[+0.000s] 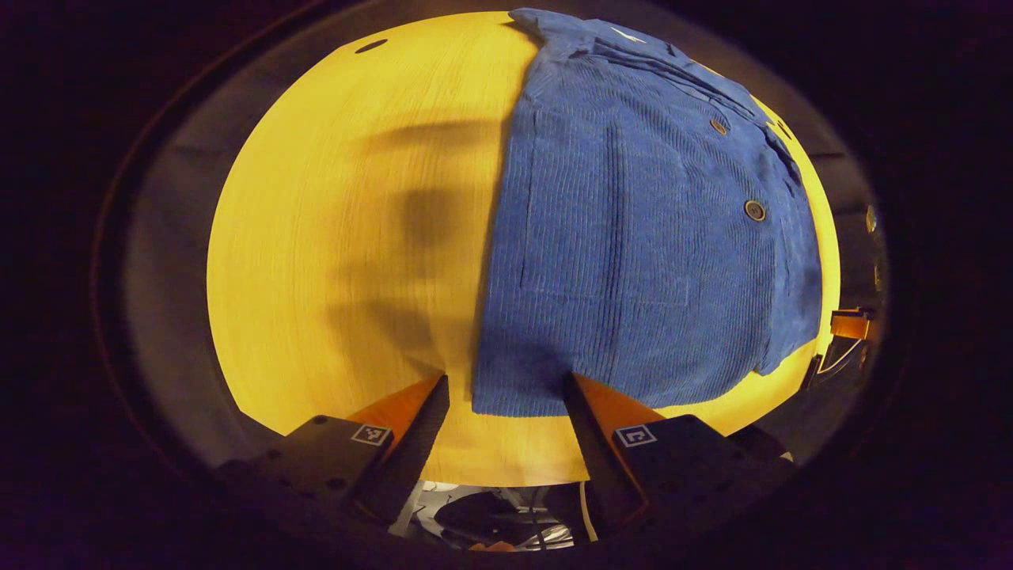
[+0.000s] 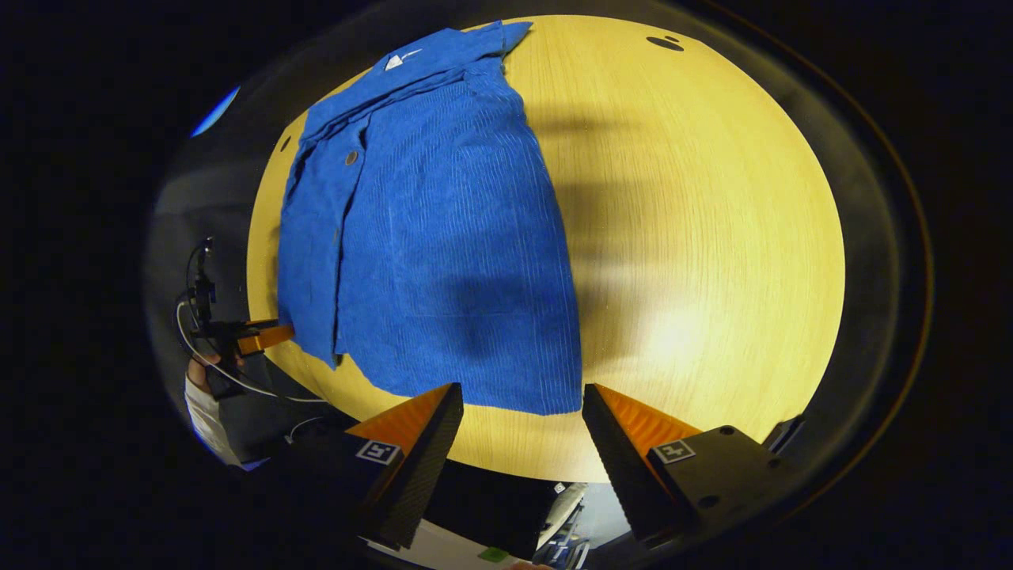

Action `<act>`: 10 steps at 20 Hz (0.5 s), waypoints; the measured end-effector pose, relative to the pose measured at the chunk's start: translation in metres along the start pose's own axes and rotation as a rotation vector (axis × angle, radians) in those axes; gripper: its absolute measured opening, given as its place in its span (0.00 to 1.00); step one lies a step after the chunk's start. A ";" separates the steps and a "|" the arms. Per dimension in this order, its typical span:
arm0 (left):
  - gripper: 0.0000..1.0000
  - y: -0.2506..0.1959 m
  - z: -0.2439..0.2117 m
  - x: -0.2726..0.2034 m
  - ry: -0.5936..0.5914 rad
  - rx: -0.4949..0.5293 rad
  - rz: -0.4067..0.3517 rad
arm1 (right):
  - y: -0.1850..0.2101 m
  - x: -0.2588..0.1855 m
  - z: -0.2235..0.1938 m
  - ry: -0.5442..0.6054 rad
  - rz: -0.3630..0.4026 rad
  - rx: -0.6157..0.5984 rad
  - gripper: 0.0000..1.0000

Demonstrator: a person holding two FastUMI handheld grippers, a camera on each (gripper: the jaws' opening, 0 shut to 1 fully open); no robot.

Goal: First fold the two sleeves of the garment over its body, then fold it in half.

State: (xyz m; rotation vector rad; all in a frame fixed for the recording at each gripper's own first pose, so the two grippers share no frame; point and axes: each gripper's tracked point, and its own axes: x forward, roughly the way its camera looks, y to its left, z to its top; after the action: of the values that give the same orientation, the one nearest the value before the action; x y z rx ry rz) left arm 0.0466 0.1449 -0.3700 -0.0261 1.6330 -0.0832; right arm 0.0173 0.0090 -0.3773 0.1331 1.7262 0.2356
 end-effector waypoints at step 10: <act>0.85 -0.002 0.003 0.001 0.015 0.012 0.006 | -0.018 0.037 -0.013 0.071 -0.227 -0.085 0.99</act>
State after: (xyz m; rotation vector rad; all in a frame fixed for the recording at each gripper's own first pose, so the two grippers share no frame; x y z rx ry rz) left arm 0.0497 0.1425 -0.3714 -0.0115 1.6473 -0.0893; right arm -0.0013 -0.0015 -0.4151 -0.1345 1.7816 0.1470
